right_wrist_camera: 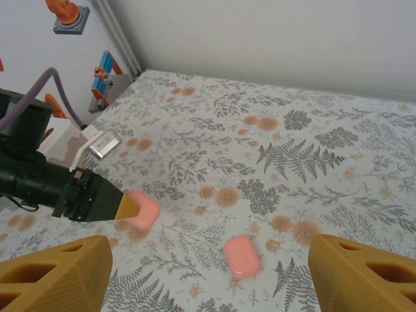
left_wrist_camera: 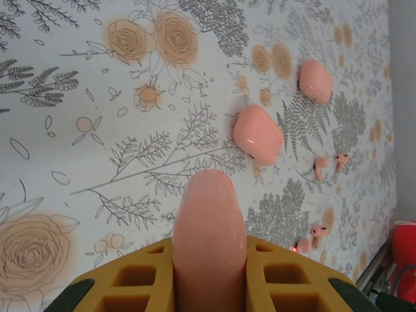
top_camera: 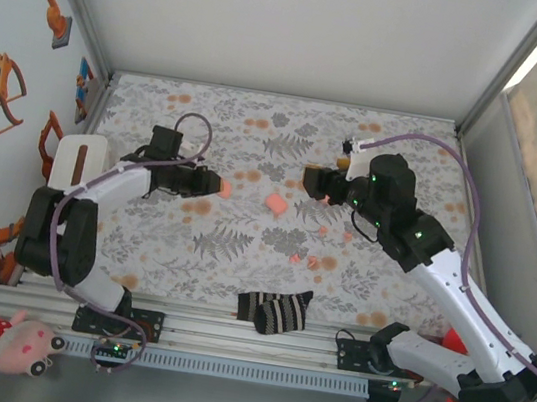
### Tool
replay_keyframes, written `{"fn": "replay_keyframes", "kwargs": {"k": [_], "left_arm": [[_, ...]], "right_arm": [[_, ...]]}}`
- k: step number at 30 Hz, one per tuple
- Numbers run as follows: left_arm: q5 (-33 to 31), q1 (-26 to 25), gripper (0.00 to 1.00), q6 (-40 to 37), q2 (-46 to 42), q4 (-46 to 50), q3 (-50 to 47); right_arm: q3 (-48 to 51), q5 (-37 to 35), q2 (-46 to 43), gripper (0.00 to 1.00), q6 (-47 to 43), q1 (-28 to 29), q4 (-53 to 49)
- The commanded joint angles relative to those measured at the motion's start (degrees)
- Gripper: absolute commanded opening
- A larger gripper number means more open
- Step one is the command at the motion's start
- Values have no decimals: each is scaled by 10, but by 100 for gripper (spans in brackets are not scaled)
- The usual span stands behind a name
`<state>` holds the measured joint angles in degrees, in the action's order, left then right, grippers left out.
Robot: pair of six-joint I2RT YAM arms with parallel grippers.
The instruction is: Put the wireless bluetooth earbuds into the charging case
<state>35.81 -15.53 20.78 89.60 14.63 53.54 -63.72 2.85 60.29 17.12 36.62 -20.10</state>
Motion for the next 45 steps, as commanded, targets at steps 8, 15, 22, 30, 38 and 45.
{"fn": "replay_keyframes", "kwargs": {"k": [8, 15, 22, 30, 38, 45], "left_arm": [[25, 4, 10, -3, 116, -3, 69], [26, 4, 15, -9, 166, 2, 85], [24, 5, 31, -20, 186, 11, 90], [-4, 12, 46, -26, 179, 18, 87], [-24, 26, 48, -25, 136, 14, 74], [-36, 28, 49, -21, 30, 13, 48]], "right_arm": [[12, -15, -14, 78, 12, 4, -1], [14, -18, -18, 78, 14, 4, -4], [14, -25, -19, 78, 13, 4, -8], [8, -31, -18, 78, 6, 4, -23], [3, -37, -17, 78, -1, 4, -34], [-17, -58, -5, 78, -21, 4, -70]]}}
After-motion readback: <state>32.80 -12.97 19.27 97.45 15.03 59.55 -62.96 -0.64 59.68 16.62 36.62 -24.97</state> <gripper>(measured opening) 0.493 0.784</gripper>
